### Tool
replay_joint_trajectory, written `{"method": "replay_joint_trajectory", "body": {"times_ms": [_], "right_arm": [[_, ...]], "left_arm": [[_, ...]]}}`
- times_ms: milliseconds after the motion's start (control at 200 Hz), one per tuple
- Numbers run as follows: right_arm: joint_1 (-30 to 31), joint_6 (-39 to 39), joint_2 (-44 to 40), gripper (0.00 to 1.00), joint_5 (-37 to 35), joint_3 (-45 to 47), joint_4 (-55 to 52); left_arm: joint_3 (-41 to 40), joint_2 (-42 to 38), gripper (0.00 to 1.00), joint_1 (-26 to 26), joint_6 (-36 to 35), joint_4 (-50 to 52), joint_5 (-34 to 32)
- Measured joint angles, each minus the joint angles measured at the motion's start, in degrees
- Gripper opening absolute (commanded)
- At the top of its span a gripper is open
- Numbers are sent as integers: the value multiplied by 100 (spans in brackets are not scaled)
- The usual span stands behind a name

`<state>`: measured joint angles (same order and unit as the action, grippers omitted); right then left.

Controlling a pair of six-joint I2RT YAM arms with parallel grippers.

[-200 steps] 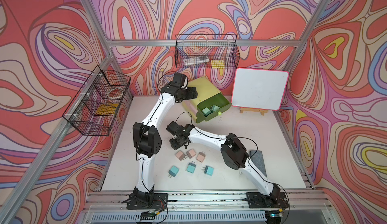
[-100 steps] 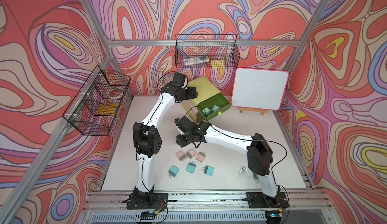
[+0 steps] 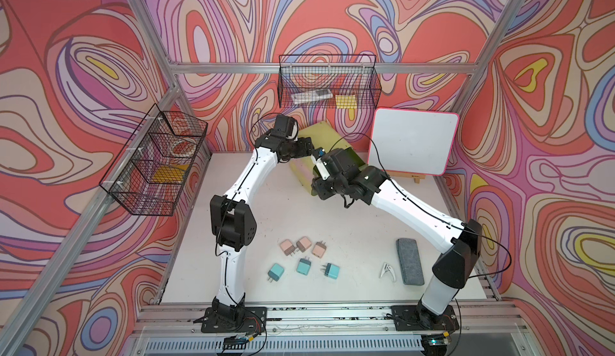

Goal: Place the plugs into the drawer by color
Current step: Place the plug in the drawer.

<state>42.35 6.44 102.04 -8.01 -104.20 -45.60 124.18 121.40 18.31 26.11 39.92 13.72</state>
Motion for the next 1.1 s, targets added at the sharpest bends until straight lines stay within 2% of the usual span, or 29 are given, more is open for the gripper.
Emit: {"method": "replay_joint_trajectory", "body": {"times_ms": [200, 446, 1097], "right_arm": [[-802, -758, 660, 32, -61, -905, -55], [-1600, -1187, 1528, 32, 94, -1578, -332], [-1952, -1631, 1617, 33, -20, -1733, -544]], "left_arm": [[192, 0, 87, 0, -2, 68, -2], [415, 2, 87, 0, -17, 133, 0], [522, 326, 87, 0, -85, 201, -59]]}}
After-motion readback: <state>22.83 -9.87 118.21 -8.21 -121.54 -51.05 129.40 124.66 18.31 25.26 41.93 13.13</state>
